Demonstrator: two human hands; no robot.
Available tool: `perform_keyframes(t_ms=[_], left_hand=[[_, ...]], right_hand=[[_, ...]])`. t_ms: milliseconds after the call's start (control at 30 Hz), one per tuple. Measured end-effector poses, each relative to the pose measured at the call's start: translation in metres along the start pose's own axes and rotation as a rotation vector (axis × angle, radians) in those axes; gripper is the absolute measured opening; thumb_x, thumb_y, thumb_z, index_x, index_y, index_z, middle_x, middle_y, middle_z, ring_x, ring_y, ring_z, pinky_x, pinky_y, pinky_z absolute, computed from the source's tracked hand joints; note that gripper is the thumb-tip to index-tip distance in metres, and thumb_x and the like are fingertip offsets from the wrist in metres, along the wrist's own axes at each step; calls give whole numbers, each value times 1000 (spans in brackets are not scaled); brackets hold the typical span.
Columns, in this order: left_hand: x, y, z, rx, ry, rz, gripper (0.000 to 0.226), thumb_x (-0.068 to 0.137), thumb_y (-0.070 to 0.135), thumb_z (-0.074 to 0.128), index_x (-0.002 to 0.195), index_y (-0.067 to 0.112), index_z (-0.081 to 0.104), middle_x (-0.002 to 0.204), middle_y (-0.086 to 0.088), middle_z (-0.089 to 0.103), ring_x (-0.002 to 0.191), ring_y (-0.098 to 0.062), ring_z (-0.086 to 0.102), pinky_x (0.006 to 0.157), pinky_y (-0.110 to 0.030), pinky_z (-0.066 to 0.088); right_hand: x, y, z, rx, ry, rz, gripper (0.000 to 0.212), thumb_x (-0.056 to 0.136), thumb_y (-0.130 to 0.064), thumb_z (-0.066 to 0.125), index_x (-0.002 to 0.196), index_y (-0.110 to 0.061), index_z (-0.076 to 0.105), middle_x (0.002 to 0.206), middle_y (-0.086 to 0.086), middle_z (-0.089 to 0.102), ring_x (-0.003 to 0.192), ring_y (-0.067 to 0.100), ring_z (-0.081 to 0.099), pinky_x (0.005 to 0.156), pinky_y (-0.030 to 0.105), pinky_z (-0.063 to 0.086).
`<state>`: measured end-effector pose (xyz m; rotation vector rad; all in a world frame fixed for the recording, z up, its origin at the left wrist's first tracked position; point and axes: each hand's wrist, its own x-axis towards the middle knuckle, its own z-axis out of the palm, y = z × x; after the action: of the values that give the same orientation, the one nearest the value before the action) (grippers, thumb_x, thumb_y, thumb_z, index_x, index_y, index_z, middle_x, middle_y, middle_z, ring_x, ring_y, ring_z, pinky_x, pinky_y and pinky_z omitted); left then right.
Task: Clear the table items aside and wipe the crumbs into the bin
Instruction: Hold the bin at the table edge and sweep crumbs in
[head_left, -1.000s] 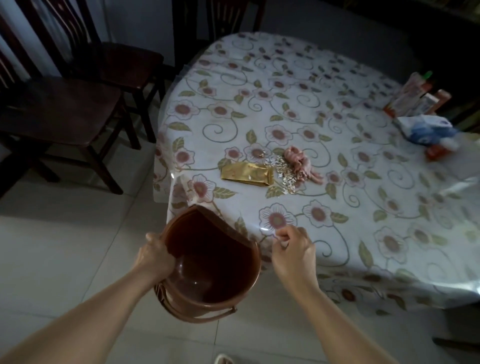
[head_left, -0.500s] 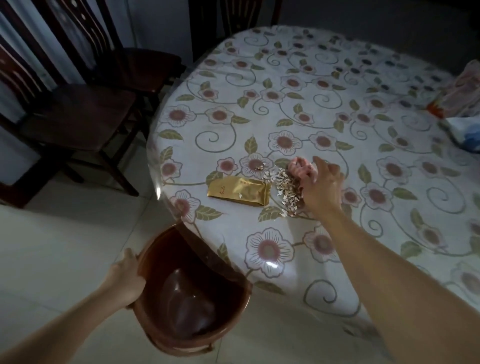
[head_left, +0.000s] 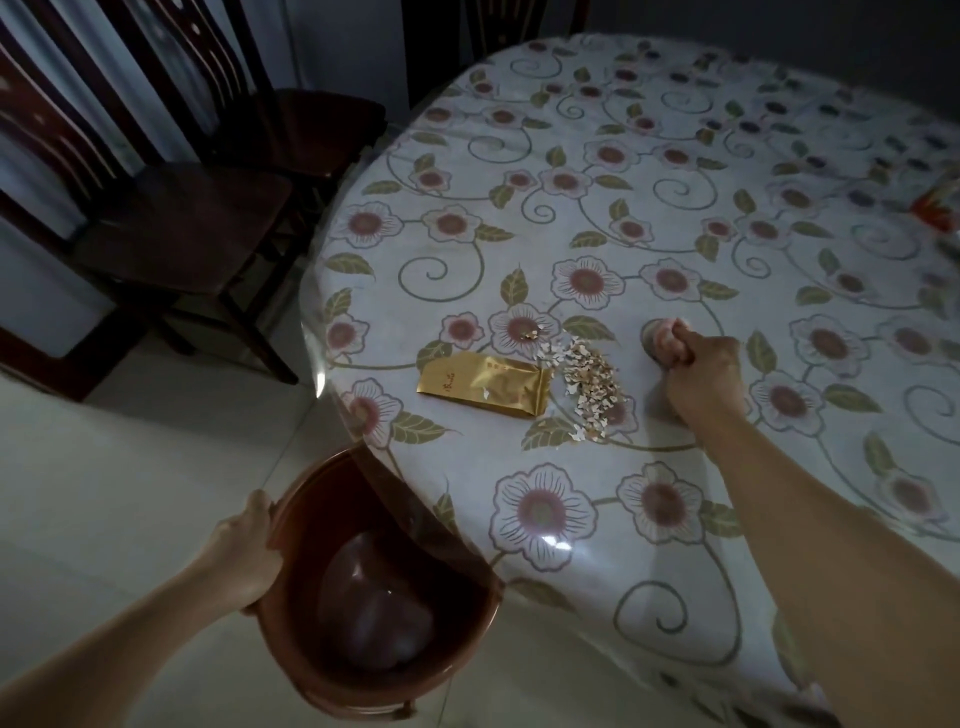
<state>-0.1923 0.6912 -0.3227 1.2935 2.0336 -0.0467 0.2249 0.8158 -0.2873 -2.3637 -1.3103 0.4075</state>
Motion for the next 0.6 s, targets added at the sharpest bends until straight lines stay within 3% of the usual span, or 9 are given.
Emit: perform_keyframes(t_ms=[100,200,233,333,433,600], left_hand=[[1,-1,-2,-14,-8,3,20,85,-8,45,97,7,38,84,-18,54,51,-31,60,33,-29,46],[3,-2,-1,-31,-15,14,21,85,-8,45,97,7,38,87,-20,53,53,-33,61,34,-32,49],[4,-3,0,-36,-17,15,21,85,-9,44,97,7,39,88,-21,53,53,-33,61,34,-32,49],[7,-3,1,-54,-16,18,21,84,-10,44,97,6,39,92,-23,53,59,-36,59,36,-33,49],[7,-2,0,-60,-26,27,20,85,-10,43,98,4,39,93,-24,54,63,-37,59,38,-35,50],[6,-3,-4,-88,-53,49,20,84,-8,43,97,6,37,86,-20,53,53,-34,61,40,-34,52]], right_hand=[[-11,-9,10,-53,-51,-55,54,87,0,43,135,-24,50,128,14,44,108,36,52,90,38,44],[-27,-18,15,-10,-139,-156,46,90,-6,45,120,-38,59,117,8,54,95,32,58,70,29,41],[-33,-21,19,19,-158,-178,46,92,-6,44,116,-42,59,116,7,53,95,30,58,71,27,38],[-56,-30,30,-9,-137,-183,53,92,3,40,133,-28,51,125,8,46,105,27,51,83,27,36],[-72,-37,31,-20,-107,-196,56,92,4,39,139,-25,44,128,10,43,103,24,49,82,25,33],[-97,-43,35,18,-131,-194,53,91,5,40,136,-21,48,125,11,45,103,23,49,85,27,35]])
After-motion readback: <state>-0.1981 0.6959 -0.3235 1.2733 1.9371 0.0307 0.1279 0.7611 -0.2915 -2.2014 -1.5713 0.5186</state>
